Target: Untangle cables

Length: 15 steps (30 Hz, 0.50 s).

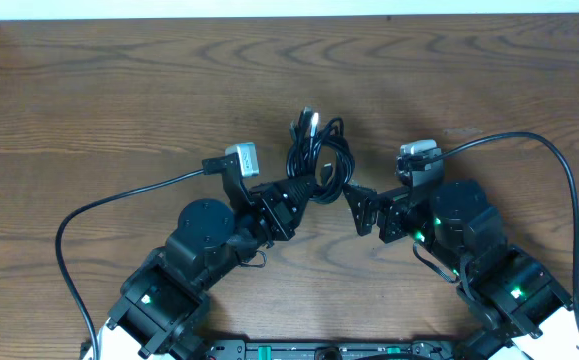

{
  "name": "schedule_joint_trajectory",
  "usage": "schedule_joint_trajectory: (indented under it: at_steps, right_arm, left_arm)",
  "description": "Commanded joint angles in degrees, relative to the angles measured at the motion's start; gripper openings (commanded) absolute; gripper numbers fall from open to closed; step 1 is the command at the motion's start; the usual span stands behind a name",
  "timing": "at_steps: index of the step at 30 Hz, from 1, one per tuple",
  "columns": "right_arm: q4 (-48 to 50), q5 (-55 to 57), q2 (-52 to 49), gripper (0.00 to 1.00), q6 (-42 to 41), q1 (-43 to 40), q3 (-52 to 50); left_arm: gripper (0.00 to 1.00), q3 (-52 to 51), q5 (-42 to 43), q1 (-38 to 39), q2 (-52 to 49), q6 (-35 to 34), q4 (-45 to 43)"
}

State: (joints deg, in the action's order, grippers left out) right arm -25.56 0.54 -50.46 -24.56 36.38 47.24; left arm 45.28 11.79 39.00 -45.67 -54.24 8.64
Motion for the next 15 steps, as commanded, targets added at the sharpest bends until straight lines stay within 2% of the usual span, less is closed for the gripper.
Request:
schedule_joint_trajectory:
  at_steps: [1, 8, 15]
  right_arm:
    - [-0.3, 2.6, -0.8, 0.99, -0.3, -0.7, 0.7]
    - [1.9, -1.4, -0.9, 0.99, -1.6, -0.7, 0.7]
    - [1.1, -5.2, 0.4, 0.99, -5.7, -0.7, 0.7]
  left_arm:
    - [0.07, 0.4, 6.3, 0.3, 0.8, -1.0, -2.9]
    - [0.07, 0.4, 7.0, 0.3, 0.8, -0.9, -4.7]
    - [0.07, 0.4, 2.3, -2.0, 0.9, -0.3, -4.7]
